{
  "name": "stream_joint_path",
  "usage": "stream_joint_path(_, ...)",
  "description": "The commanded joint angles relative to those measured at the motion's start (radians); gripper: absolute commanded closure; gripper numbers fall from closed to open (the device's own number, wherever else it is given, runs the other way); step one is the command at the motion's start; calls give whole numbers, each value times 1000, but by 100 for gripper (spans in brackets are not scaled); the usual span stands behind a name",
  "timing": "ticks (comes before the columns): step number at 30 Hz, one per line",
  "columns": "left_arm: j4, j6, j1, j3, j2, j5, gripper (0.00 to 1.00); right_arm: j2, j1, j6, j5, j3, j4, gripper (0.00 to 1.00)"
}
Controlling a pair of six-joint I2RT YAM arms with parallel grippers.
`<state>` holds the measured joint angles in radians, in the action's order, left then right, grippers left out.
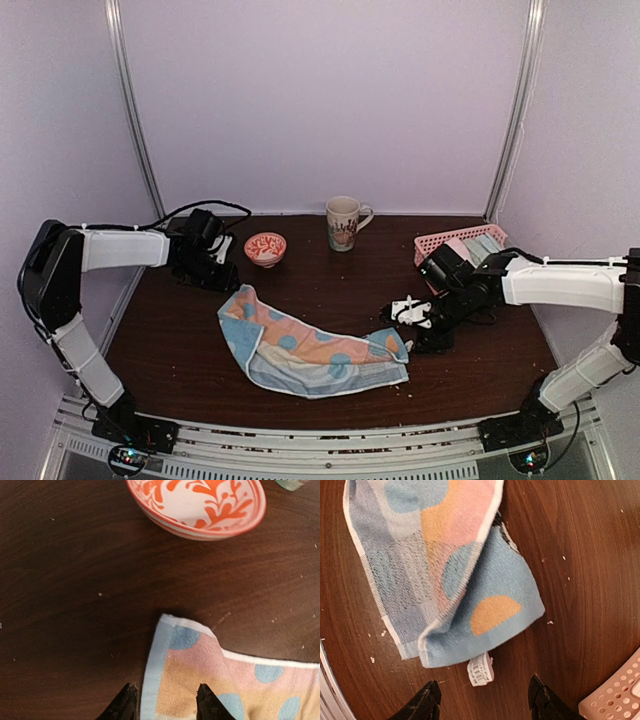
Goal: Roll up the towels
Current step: Flatten out the towel at the center of the board.
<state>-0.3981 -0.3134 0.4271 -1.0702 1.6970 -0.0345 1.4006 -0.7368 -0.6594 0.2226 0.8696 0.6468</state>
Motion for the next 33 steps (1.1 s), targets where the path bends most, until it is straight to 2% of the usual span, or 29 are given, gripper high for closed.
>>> stream_joint_path(1, 137, -33, -21, -23, 46, -8, 58, -1, -61, -40, -5, -15, -41, 38)
stream_joint_path(11, 176, -20, -40, -113, 190, -34, 58, 98, -112, -44, -72, -30, -127, 39)
stream_joint_path(15, 176, -6, -43, -131, 233, -39, 61, 120, -122, -14, -175, -29, -188, 46)
stream_joint_path(19, 195, 2, -43, -120, 248, -67, 64, 125, -122, -2, -189, -20, -203, 56)
stream_joint_path(25, 194, -4, -43, -120, 264, -92, 78, 150, -123, 13, -184, 2, -207, 77)
stream_joint_path(29, 202, -8, -43, -112, 240, -88, 98, 155, -121, 30, -204, 24, -200, 89)
stream_joint_path(33, 233, -8, -43, -81, 170, -57, 100, 153, -86, 41, -225, 79, -175, 95)
